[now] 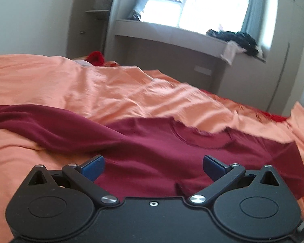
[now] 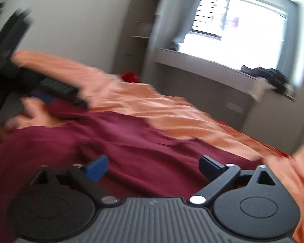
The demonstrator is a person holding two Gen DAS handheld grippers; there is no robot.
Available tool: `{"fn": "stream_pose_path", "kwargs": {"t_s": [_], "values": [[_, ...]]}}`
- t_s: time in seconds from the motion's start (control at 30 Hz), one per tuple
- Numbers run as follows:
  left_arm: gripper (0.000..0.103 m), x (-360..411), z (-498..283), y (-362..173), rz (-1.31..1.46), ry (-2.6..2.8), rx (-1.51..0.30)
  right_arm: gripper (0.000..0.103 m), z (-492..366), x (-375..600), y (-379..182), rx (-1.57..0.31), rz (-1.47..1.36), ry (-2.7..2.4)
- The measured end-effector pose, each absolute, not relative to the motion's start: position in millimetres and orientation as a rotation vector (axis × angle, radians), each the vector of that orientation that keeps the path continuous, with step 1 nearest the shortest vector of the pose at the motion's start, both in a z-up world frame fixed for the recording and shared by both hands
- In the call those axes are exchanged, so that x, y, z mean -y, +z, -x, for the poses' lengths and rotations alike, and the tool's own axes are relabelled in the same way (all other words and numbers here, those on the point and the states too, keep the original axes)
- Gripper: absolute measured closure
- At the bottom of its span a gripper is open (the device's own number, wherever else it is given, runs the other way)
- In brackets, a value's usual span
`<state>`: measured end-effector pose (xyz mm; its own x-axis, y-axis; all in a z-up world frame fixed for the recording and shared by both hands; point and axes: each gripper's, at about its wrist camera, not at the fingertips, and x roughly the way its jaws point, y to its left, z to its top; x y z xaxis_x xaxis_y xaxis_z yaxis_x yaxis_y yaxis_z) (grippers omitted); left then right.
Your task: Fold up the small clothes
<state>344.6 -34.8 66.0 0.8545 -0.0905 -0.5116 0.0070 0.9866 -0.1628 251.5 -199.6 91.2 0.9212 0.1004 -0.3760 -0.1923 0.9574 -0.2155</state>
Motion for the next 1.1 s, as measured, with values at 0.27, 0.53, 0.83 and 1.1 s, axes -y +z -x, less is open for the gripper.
{"fn": "stream_pose_path", "kwargs": {"t_s": [0.27,0.53,0.83,1.1], "values": [[0.000,62,-350,28,0.056,-0.039,-0.610,0.002,-305,332,89,-0.425,-0.043,-0.040],[0.000,58,-344,11,0.044,-0.025,-0.593,0.057,-368,416,61,-0.541,-0.427,0.006],[0.000,62,-345,4,0.026,-0.022,-0.596,0.092,-367,433,50,-0.511,-0.506,-0.072],[0.000,56,-347,0,0.070,-0.035,-0.595,0.047,-297,385,77,-0.470,-0.101,-0.148]]}}
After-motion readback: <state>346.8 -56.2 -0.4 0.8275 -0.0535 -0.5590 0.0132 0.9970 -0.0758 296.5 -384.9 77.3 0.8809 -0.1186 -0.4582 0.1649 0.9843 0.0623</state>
